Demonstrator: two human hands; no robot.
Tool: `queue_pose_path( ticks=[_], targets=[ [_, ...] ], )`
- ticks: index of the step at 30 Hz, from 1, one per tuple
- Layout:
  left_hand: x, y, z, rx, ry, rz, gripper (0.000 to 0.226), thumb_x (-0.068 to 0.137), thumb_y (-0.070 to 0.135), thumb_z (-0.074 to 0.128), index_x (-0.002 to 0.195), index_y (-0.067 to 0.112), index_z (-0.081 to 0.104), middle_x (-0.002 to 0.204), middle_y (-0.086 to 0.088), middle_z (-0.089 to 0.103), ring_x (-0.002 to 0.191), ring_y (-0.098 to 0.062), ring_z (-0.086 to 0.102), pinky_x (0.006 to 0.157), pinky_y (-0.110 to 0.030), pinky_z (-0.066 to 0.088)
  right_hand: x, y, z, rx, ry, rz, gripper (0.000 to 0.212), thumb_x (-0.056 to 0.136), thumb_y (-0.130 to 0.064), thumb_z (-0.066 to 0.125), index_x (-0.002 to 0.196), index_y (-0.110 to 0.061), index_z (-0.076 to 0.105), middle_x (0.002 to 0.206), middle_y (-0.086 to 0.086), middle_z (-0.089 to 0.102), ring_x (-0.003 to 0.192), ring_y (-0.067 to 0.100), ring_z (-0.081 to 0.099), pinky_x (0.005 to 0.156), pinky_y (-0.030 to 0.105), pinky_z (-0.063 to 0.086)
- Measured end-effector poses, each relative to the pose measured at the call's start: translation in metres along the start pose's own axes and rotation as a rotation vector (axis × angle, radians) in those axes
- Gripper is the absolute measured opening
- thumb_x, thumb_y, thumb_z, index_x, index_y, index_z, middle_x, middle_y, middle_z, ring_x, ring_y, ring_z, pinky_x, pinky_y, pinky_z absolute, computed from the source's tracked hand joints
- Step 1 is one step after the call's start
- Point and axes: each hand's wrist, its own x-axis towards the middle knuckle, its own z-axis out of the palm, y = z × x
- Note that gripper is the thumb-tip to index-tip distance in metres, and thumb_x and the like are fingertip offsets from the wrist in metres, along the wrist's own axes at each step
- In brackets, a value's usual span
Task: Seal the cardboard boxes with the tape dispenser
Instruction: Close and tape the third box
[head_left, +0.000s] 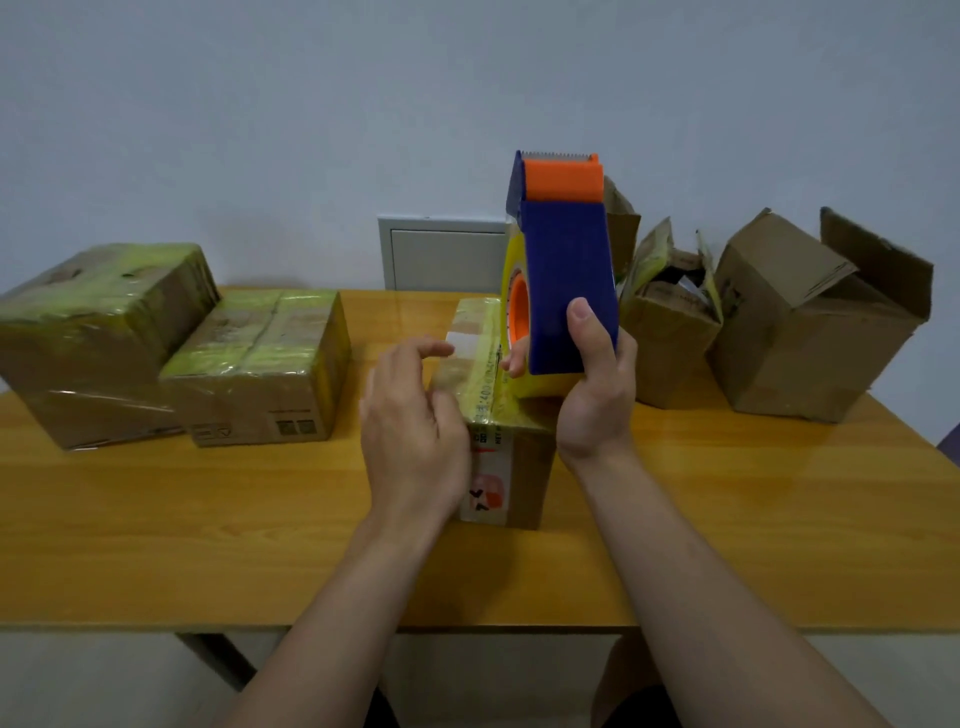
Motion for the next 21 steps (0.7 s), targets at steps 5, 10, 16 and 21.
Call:
queue_pose_path(
  ticks=[5, 10, 16, 21],
  targets=[
    [0.004, 0.023, 0.006, 0.349, -0.187, 0.158, 0.019, 0.092, 0.038, 0.049, 0.103, 0.024, 0.053, 0.096, 0.007, 0.057, 0.090, -0.015, 0.051, 0.080, -0.034, 0.040, 0.000, -0.014, -0.003, 0.068, 0.010, 0.047, 0.055, 0.088, -0.054, 0.065, 0.100, -0.001, 0.071, 0.068, 0.015, 0.065, 0.063, 0.029, 0.063, 0.066, 0.037, 0.057],
    [0.009, 0.008, 0.005, 0.493, -0.220, 0.254, 0.064, 0.082, 0.091, 0.039, 0.089, 0.028, 0.048, 0.088, 0.010, 0.053, 0.085, -0.015, 0.047, 0.077, -0.039, 0.040, 0.008, -0.036, -0.018, -0.074, 0.081, 0.007, 0.031, 0.099, -0.041, 0.057, 0.092, -0.020, 0.080, 0.069, 0.005, 0.071, 0.063, 0.019, 0.068, 0.061, 0.029, 0.057],
    [0.024, 0.019, -0.008, 0.511, -0.473, 0.272, 0.076, 0.066, 0.100, 0.043, 0.104, 0.035, 0.054, 0.107, 0.016, 0.056, 0.096, -0.011, 0.046, 0.086, -0.037, 0.042, 0.021, -0.062, -0.028, -0.113, 0.130, 0.048, 0.029, 0.092, -0.049, 0.061, 0.106, -0.029, 0.076, 0.089, -0.004, 0.077, 0.079, 0.012, 0.074, 0.064, 0.024, 0.059],
    [0.052, 0.031, -0.034, 0.522, -0.780, 0.216, 0.076, 0.068, 0.077, 0.057, 0.137, 0.047, 0.056, 0.137, 0.015, 0.053, 0.121, -0.016, 0.049, 0.097, -0.037, 0.046, 0.026, -0.072, -0.029, -0.146, 0.078, 0.050, 0.026, 0.092, -0.048, 0.061, 0.104, -0.029, 0.074, 0.093, -0.004, 0.077, 0.084, 0.013, 0.074, 0.069, 0.028, 0.060]
  ],
)
